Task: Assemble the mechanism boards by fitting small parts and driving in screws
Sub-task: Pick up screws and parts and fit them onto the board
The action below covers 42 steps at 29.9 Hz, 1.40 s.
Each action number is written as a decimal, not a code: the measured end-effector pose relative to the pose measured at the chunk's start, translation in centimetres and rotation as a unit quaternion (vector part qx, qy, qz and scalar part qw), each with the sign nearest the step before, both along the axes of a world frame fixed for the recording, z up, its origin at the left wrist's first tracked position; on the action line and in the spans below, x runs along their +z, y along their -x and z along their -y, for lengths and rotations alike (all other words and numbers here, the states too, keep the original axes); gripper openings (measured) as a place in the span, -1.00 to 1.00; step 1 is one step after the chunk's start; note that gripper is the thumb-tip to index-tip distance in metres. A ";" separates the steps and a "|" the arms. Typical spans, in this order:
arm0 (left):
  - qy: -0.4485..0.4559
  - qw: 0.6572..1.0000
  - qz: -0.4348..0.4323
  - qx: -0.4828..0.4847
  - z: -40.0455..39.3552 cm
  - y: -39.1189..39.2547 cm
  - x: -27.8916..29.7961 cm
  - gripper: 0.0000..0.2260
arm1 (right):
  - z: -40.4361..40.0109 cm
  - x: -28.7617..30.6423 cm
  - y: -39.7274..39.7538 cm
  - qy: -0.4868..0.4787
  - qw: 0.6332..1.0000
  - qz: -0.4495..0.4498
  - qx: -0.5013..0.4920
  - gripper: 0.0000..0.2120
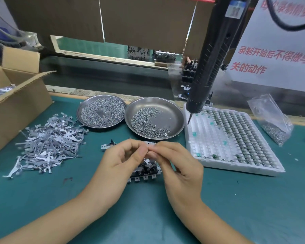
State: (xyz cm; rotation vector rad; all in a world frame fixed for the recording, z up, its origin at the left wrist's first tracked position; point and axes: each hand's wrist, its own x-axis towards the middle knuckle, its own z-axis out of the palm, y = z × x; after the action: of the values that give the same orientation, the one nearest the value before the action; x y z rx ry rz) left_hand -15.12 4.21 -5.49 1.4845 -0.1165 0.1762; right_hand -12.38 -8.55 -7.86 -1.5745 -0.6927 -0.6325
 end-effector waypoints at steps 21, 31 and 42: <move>-0.295 0.916 0.150 0.224 1.7 0.0 -0.9 -0.91 | -1.0 0.7 1.1 -0.106 0.961 -0.245 0.071 -0.91; -0.174 0.971 0.075 0.146 1.1 -0.4 -0.4 -0.91 | -0.5 0.9 0.7 -0.098 0.957 -0.261 0.075 -0.89; -0.548 0.783 0.012 0.295 -9.5 -8.1 -0.6 -0.86 | 0.1 1.1 -0.1 -0.093 0.953 -0.288 0.034 -0.95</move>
State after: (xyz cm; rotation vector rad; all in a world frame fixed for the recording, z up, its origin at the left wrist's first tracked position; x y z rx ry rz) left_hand -7.05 13.76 -6.13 2.6673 0.2973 0.7275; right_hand -12.27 -8.69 -6.75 -1.4511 -0.2379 -0.1575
